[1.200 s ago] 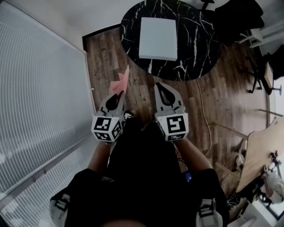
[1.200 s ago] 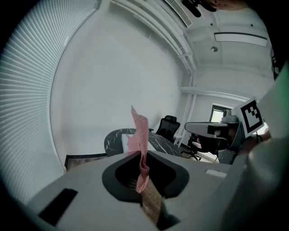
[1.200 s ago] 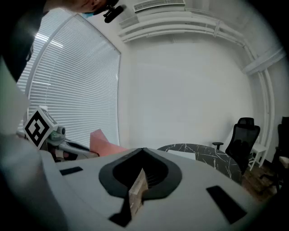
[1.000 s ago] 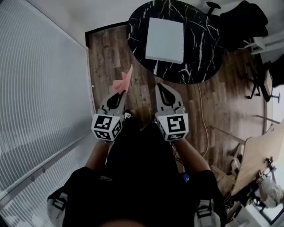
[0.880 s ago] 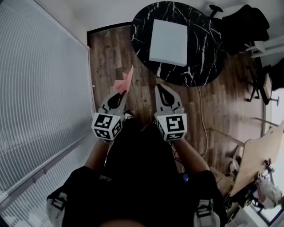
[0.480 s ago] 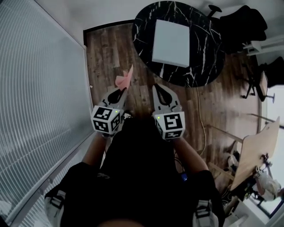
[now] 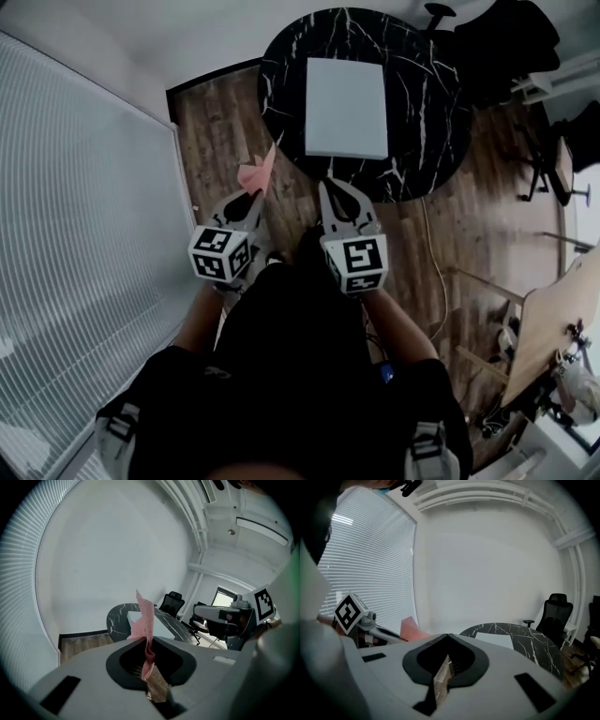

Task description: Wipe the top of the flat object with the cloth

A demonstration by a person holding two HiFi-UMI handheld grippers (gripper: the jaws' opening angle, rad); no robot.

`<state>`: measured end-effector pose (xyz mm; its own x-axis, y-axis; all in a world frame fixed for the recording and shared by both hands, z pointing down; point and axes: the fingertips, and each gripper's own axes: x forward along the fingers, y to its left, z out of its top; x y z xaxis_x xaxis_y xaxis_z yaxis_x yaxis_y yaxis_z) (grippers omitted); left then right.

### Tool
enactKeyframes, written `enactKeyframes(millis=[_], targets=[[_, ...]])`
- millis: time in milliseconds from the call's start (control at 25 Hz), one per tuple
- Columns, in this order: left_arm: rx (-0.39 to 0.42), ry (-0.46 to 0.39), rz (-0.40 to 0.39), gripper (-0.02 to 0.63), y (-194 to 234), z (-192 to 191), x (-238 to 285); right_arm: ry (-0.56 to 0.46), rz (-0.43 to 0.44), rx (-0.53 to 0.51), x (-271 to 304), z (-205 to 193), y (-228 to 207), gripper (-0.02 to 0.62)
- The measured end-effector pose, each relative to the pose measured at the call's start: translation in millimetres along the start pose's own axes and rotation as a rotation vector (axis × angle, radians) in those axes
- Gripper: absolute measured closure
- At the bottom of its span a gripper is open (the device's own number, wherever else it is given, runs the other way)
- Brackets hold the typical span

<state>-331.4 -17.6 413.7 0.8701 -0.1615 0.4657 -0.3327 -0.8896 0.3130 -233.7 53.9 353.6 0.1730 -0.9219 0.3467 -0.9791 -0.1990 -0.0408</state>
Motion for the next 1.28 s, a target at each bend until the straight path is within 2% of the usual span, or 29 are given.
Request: enactKeyframes(millis=[200,360,560,800,1080,1280], targets=[[-0.041,0.054,-0.006,0.581,-1,26,51,-0.026,0.012,0.054,26,17,-58,0.601],[-0.076,0.094,0.054,0.581,6,48,88,-0.032,0.028,0.076,40,27,-100,0.601],[-0.109,0.116,0.094,0.581,11,63,127,0.009,0.063,0.105,57,16,-139,0.6],[-0.22,0.189,0.117,0.581,31,46,165,0.092,0.085,0.129,86,-7,-162,0.601],[-0.269,0.281,0.094,0.581,60,22,206,0.194,0.079,0.133,140,-45,-178,0.601],[-0.339,0.3,0.101,0.581,77,8,224,0.263,0.094,0.142,165,-73,-177,0.601]])
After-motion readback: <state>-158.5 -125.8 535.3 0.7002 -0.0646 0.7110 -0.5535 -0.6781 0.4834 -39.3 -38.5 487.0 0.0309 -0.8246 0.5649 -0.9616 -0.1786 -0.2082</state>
